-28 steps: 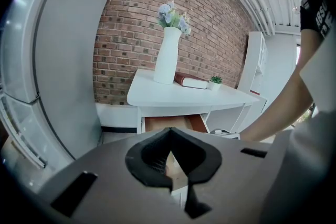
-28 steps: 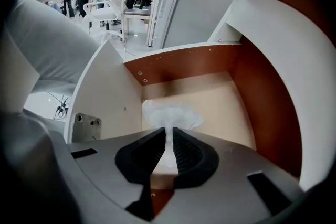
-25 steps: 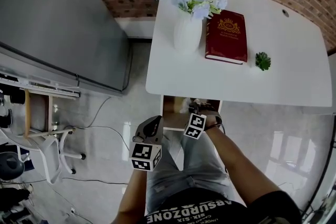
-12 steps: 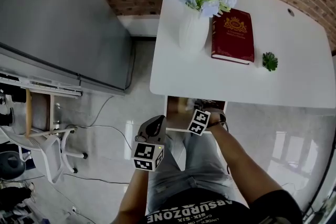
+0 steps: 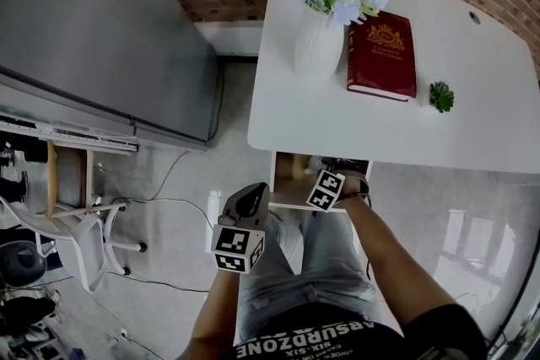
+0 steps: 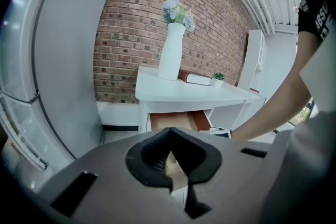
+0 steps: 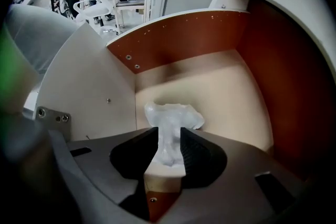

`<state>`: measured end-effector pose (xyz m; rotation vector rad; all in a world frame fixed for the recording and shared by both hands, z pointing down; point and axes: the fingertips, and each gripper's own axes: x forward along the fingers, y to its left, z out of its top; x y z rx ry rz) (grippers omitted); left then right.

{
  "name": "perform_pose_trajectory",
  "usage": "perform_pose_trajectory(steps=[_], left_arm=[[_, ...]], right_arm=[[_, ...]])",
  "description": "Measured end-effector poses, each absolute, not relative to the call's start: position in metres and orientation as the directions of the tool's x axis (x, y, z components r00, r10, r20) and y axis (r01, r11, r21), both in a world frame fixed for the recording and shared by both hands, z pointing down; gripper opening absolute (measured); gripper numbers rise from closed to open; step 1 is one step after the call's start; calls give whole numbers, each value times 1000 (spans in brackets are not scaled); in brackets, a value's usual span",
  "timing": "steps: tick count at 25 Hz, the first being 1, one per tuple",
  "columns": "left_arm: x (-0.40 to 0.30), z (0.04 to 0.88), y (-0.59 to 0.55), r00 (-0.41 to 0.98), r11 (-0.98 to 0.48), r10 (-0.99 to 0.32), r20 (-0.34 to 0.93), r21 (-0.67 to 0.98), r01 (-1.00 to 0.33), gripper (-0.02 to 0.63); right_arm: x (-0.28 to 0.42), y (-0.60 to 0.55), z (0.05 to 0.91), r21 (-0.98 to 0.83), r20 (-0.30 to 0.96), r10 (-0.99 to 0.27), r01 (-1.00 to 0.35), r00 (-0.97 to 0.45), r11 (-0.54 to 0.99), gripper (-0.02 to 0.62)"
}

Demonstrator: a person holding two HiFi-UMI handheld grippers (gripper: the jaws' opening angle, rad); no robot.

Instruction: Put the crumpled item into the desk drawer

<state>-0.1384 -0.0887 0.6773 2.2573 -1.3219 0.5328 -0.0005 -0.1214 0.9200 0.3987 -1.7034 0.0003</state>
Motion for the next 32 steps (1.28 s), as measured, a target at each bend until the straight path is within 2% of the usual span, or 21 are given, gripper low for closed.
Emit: perform_pose_trajectory(steps=[5,15,23,32], left_arm=[[-140,663,-89,463,-427,-696,549,202,-881,6],[-126,616,-101,501,-460,-688,525,218,-861,5],[-115,585,-104,532,-469,-681,504,258,-845,6],[-107,549,-106,555,-442,-659,507,336,-832,6]], right_arm=[[-6,-121,898,228,949,-279,-290,-146,929,132],[-12,-101,834,141,919,-293,-473,-264,869,111],[-5,-101,771,-28,846,-393,-767,-360,641,18],[-2,-89,684,-237,771,-450,-859,-451,454,-3]])
